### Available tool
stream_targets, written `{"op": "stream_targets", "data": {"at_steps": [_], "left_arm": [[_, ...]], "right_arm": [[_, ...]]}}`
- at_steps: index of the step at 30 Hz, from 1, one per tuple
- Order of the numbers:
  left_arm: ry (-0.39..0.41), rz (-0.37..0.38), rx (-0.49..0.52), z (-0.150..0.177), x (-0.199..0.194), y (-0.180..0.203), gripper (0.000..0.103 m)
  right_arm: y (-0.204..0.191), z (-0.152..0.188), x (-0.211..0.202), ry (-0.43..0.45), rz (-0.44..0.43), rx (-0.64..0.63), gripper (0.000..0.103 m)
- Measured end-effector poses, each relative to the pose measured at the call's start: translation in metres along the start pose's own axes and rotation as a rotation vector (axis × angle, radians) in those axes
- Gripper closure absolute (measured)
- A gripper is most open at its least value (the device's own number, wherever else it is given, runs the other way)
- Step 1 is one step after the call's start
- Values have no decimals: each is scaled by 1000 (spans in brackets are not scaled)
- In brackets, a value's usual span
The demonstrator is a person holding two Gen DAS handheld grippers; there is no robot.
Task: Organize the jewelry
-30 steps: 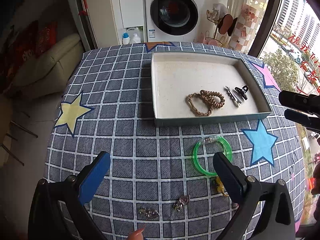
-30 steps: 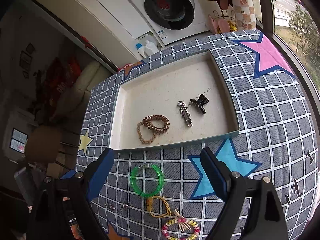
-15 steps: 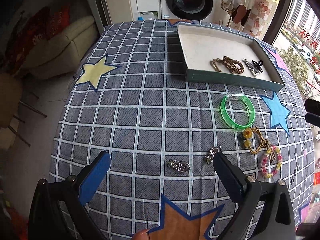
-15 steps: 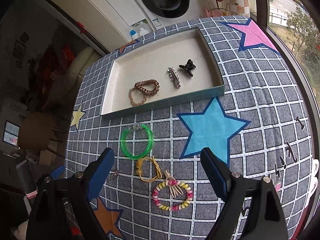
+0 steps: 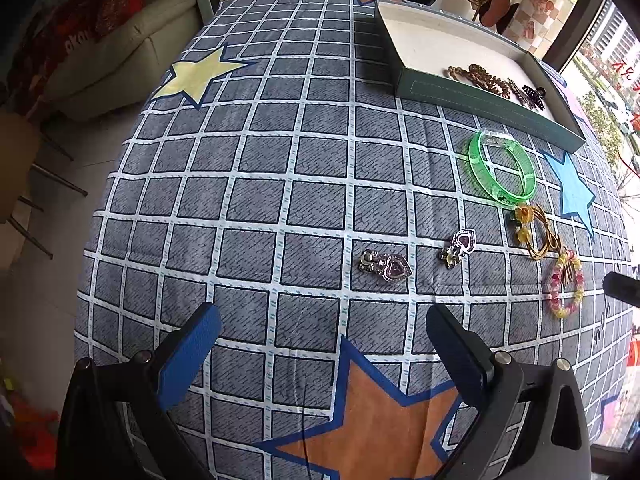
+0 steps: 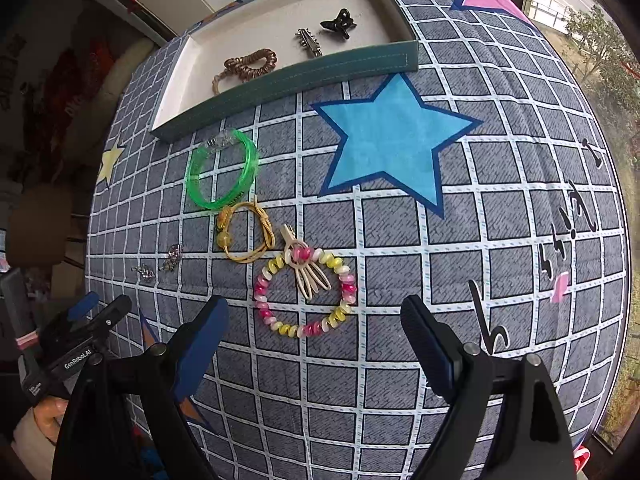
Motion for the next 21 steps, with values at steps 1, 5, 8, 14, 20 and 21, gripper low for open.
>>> {"op": "stream_targets", "data": {"at_steps": [1,5,8,14,20,21], "left_arm": [[-5,0,-10,0,2,0,0],[-19,-5,-51,1,10,0,0],[-17,-8,-57,-1,14,3,0],[-12,-5,-35,-8,25,13,0],[-14,-18,-36,-12,35,16,0],[-14,-19,-38,-13,36,17,0]], "right_arm": [[3,3,1,-6,14,-4,13],[17,9,5,-10,80,-1,13],[24,12,9,-19,108,3,13],[24,14,19,-39,130,-19,13],[19,15,29,-48,167,4,13],[18,15,31,-48,179,9,14]]}}
Point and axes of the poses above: each gripper's, at about its wrist camera, not at the fingertips, and x roughly the way its jaws point, y to its right, z to its underside, the point moved 10 cm from there along x, roughly the way its jaws point, and after that the axes turned 12 degrees about y, right-handed, at the moved point
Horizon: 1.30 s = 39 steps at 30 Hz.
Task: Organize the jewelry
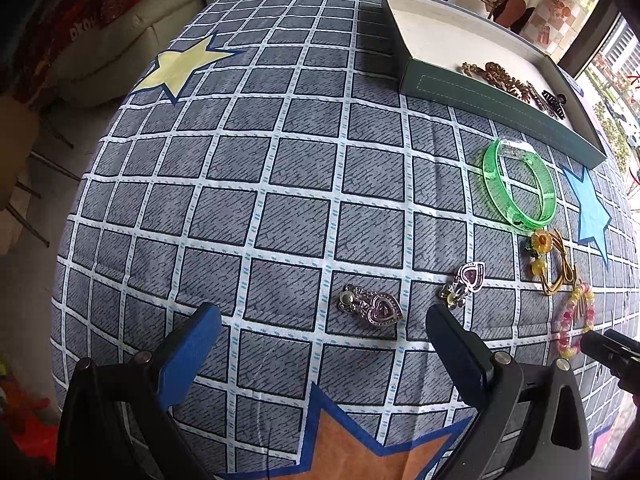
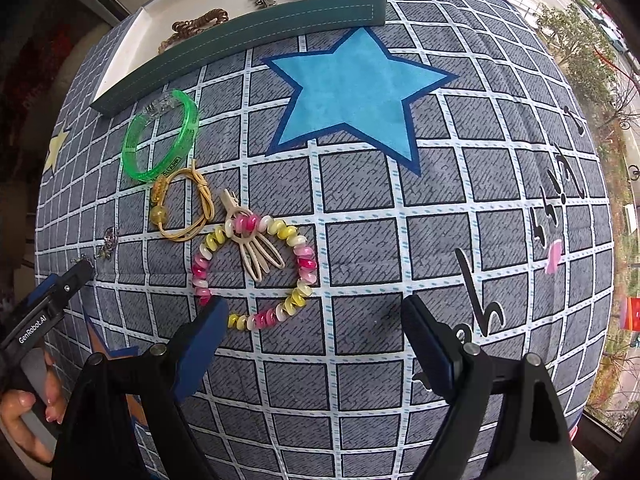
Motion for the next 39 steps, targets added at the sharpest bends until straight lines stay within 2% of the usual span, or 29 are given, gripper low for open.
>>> {"op": "stream_targets", "data": {"at_steps": [3,7,10,12,16,17,18,20,23,28,29,30,35,39], "left_arm": [[-2,-10,1,-4,6,0,0],[-3,-17,11,-3,10,3,3],[10,-11,29,-4,10,9,8],[16,5,40,-6,7,15,19],[31,25,82,-8,5,29,38],[37,31,91,-9,4,32,50],[41,37,100,-10,3,35,58],[37,45,102,-11,2,37,58],[47,65,85,-13,-4,36,61],[62,105,77,-16,-19,27,64],[62,112,77,-16,-21,28,68],[58,123,75,-17,-21,26,80],[58,159,84,-21,-27,30,80],[61,160,97,-18,-31,31,80]], "right_arm": [[-2,1,4,-4,29,24,22],[-19,7,10,10,73,10,26],[-29,11,12,27,89,-18,28],[-33,12,14,31,118,-49,33],[-44,19,14,43,129,-96,49],[-45,19,14,45,130,-100,56],[-46,20,13,48,130,-104,60],[-46,23,11,51,125,-113,78],[-40,26,3,50,112,-125,93],[-18,22,-13,66,48,-101,93],[-15,19,-15,70,37,-98,93],[-15,20,-18,75,24,-92,93],[-9,11,-34,104,-21,-76,93],[-3,-2,-44,126,-40,-74,93]]}}
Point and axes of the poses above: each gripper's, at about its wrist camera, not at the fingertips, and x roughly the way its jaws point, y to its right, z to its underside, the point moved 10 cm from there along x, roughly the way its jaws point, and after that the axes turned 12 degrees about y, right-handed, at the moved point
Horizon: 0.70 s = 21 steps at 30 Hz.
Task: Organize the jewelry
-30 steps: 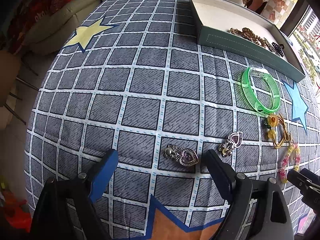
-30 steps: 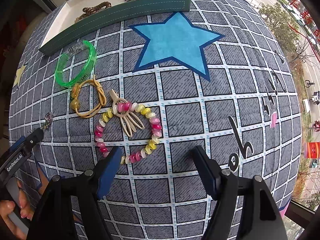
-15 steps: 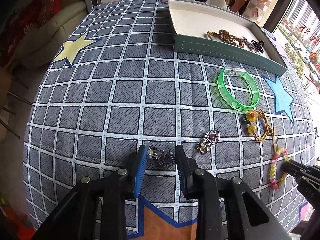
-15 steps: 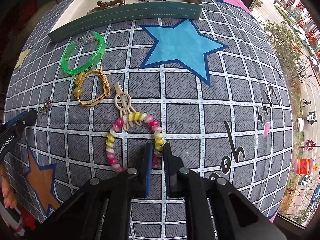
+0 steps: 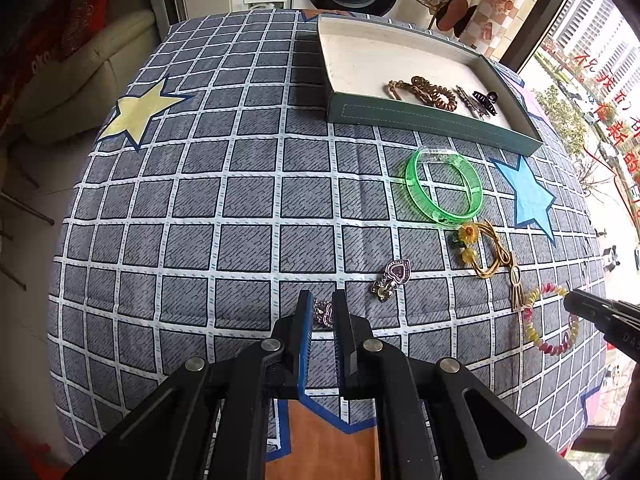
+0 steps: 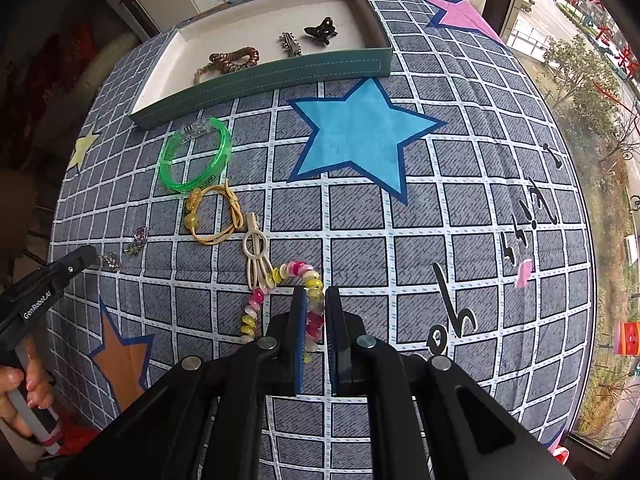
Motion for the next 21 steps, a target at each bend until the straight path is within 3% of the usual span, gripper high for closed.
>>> {"op": "stream_targets", "data": {"at_steps": [5,6,7,8,9,11,17,21], "left_arm": [[10,-61,-23,1,0,-4,80],[2,-64,-41,2,0,-6,79],[-7,-67,-58,4,1,-8,71],[-11,-70,-72,6,1,-10,30],[-6,-87,-88,6,0,-14,0],[38,-124,-100,3,-6,-19,0],[-42,-163,-132,16,11,-25,0],[-84,-177,-223,21,22,-30,3]], "right_arm": [[3,-5,-3,1,-13,21,93],[0,-1,-2,1,-15,26,93],[1,0,-2,-1,-18,31,93],[-1,1,1,-3,-20,34,93],[0,1,1,-6,-21,38,93],[0,2,4,-9,-22,41,93],[2,5,7,-19,-22,51,93],[0,6,8,-23,-26,48,93]]}}
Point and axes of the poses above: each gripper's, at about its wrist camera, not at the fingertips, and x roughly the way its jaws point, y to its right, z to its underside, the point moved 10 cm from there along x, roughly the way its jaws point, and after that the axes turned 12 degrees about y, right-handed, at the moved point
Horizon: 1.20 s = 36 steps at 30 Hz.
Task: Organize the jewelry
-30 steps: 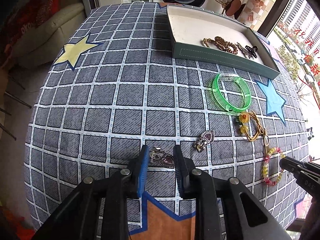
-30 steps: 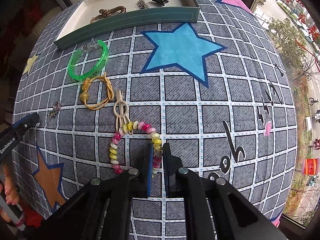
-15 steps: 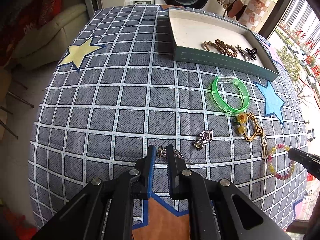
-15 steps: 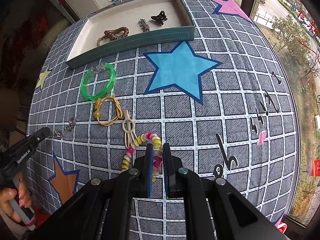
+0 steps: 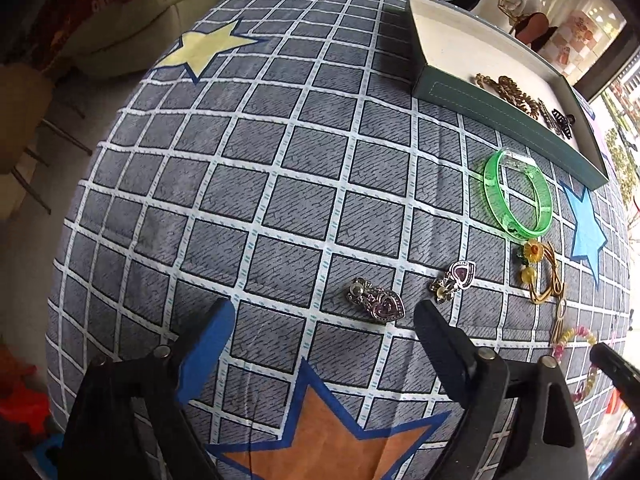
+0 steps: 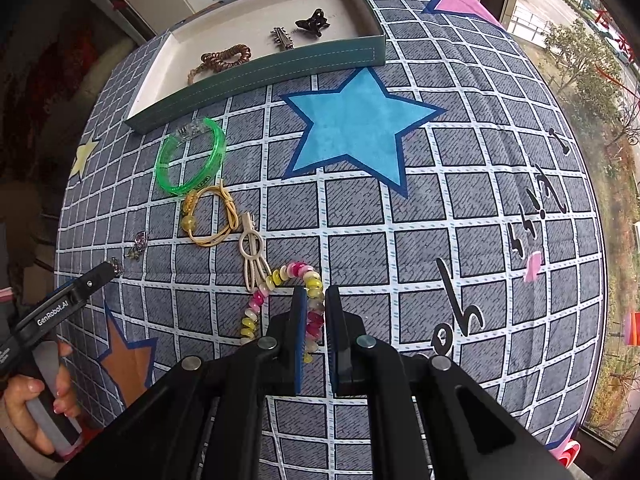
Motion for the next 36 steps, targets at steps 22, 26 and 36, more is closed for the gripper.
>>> {"op": "stream_targets", "data": {"at_steps": [22,26,36], "left_arm": [[37,99,25,-3,-16,23,73],[74,126,76,-13,-33,33,73],[154,219,126,-63,-57,71,73]], "right_arm": [[-3,-10,-13,34,-32,-14,93],[-7,-23,-24,57,-55,-18,93],[-13,-75,-40,121,-95,-4,93]]}}
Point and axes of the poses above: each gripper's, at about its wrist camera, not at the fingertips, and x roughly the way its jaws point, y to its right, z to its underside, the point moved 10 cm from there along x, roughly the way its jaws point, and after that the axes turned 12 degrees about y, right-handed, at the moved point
